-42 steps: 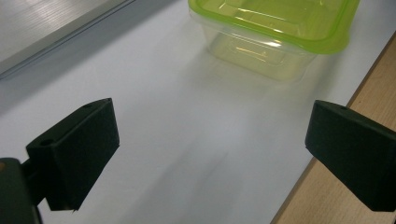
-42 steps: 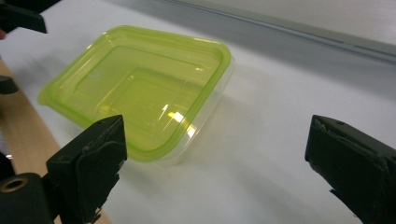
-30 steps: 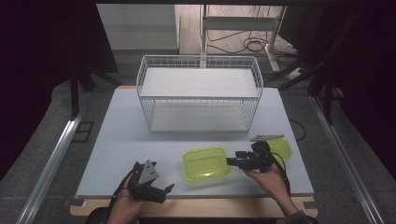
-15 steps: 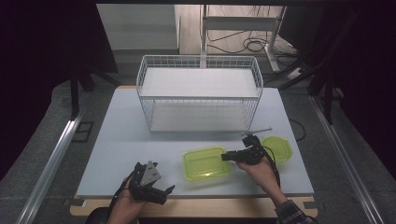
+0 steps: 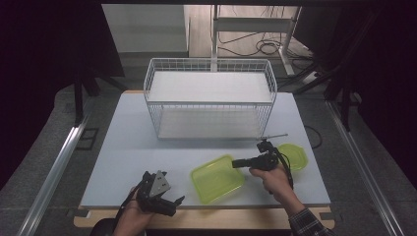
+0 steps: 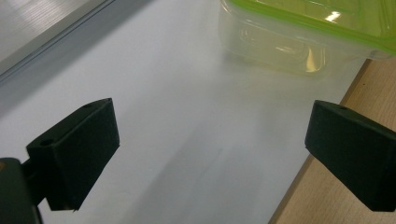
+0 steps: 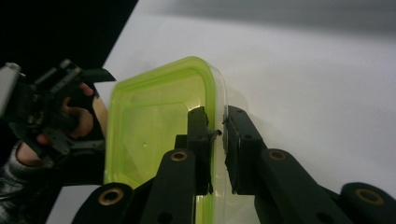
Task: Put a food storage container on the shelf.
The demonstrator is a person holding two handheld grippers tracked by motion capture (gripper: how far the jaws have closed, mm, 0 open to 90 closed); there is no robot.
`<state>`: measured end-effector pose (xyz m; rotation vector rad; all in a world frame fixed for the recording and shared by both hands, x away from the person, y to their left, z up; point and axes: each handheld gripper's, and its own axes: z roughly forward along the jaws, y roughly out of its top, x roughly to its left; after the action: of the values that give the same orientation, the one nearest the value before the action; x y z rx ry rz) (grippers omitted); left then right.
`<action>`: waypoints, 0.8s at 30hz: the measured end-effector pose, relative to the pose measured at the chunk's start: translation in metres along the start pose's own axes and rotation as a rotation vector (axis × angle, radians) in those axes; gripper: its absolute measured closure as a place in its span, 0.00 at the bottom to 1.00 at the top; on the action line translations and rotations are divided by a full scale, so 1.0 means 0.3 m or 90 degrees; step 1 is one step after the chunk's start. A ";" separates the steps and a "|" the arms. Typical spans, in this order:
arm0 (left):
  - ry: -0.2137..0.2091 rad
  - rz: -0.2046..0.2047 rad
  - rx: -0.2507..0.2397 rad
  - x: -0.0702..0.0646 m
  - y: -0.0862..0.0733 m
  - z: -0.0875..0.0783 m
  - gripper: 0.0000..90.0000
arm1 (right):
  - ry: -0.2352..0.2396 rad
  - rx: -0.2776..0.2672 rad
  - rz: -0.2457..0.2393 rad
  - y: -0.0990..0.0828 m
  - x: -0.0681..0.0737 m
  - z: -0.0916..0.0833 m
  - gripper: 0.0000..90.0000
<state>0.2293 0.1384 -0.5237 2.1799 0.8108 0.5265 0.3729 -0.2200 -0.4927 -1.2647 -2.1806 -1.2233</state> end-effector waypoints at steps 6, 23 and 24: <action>0.000 0.001 0.000 0.000 0.000 0.000 0.03 | -0.013 -0.021 -0.010 0.005 0.007 -0.022 0.91; -0.011 -0.022 -0.014 0.009 -0.001 -0.009 0.02 | 0.020 -0.066 0.003 0.032 0.024 -0.074 0.91; -0.011 -0.022 -0.014 0.009 -0.001 -0.009 0.02 | 0.020 -0.066 0.003 0.032 0.024 -0.074 0.91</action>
<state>0.2297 0.1417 -0.5219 2.1439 0.8275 0.4964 0.3743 -0.2319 -0.4706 -1.2806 -2.1148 -1.3603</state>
